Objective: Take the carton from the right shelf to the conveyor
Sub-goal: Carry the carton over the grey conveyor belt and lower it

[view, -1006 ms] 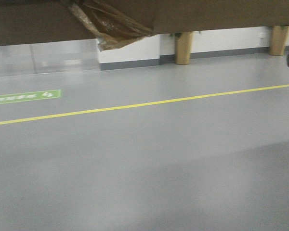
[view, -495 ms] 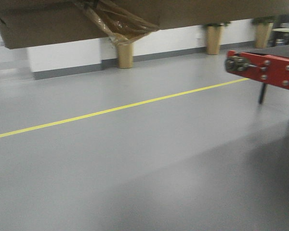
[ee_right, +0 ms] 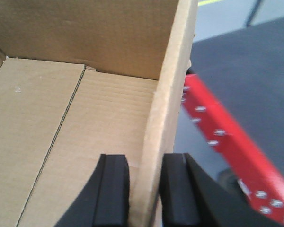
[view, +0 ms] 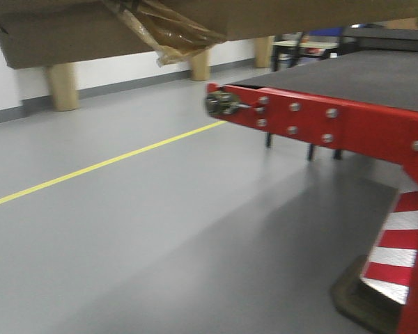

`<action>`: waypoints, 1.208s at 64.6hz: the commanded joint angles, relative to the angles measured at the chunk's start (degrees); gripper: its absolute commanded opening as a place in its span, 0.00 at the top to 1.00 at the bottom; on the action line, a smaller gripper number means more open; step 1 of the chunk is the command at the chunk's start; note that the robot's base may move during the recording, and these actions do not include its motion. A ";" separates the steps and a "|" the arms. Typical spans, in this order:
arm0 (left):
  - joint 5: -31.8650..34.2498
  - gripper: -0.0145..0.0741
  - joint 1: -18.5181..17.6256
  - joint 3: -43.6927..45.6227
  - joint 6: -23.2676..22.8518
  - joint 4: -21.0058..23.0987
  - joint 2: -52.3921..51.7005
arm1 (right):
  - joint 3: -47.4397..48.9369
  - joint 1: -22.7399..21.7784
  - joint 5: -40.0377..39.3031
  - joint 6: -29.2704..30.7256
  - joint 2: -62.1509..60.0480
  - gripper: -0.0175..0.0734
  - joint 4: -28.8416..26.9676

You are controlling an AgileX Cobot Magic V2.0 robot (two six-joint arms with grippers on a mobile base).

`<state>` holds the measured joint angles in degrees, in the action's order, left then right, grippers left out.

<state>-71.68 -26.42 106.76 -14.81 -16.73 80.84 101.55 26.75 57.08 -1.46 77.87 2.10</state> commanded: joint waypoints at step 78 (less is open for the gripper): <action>2.40 0.85 -0.81 0.69 1.06 -11.99 -0.20 | 0.33 0.14 -4.86 -0.03 -0.27 0.88 -1.18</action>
<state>-70.40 -26.89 106.90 -14.94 -25.84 80.84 101.53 26.75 54.82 -1.57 78.44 0.83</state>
